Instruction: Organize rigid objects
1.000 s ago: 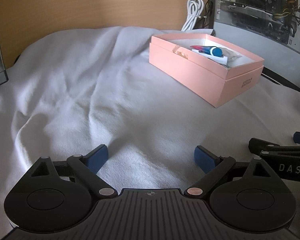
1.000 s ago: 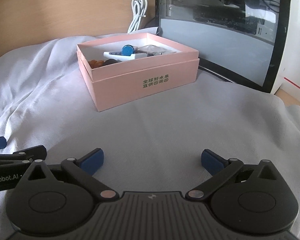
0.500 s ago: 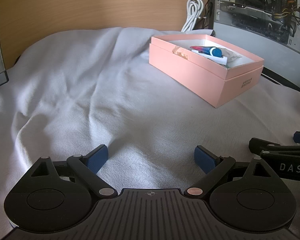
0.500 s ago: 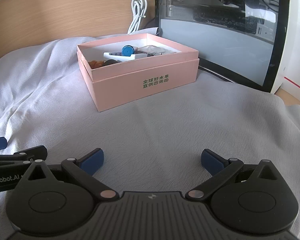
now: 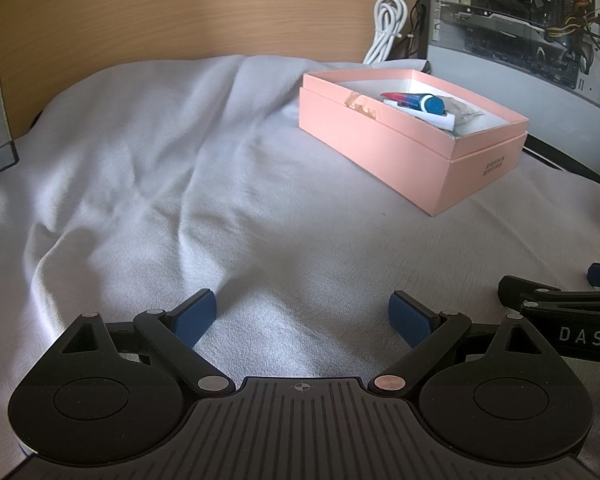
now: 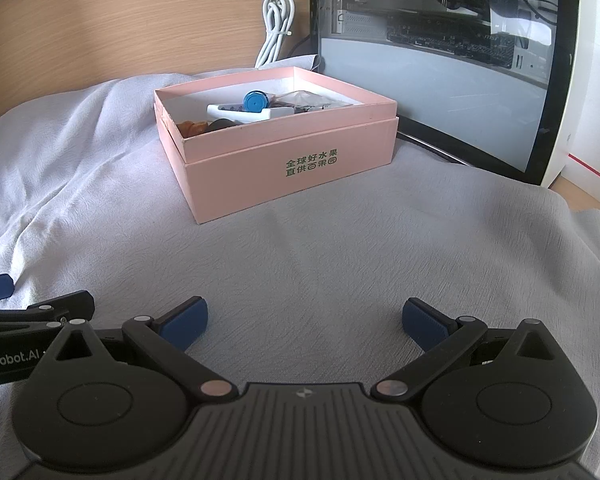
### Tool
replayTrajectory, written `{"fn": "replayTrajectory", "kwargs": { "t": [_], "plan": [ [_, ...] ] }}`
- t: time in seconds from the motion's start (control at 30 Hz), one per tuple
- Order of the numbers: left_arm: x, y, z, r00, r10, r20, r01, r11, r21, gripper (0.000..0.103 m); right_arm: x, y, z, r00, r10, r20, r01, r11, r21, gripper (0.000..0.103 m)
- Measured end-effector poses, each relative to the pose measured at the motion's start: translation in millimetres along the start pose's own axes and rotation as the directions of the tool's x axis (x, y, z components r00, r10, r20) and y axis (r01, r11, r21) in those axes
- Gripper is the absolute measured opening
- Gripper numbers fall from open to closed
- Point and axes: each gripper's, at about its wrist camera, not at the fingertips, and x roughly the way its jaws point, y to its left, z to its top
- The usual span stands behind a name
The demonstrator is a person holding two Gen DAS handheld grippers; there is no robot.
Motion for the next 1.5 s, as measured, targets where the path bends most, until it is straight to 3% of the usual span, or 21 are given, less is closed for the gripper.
{"fn": "replayTrajectory", "kwargs": {
  "t": [1.5],
  "plan": [
    [0.1, 0.4, 0.2, 1.0, 0.001, 0.0, -0.001, 1.0, 0.0, 0.097, -0.9, -0.9, 0.1, 1.0, -0.004, 0.001, 0.004, 1.0, 0.003, 0.103]
  ]
}}
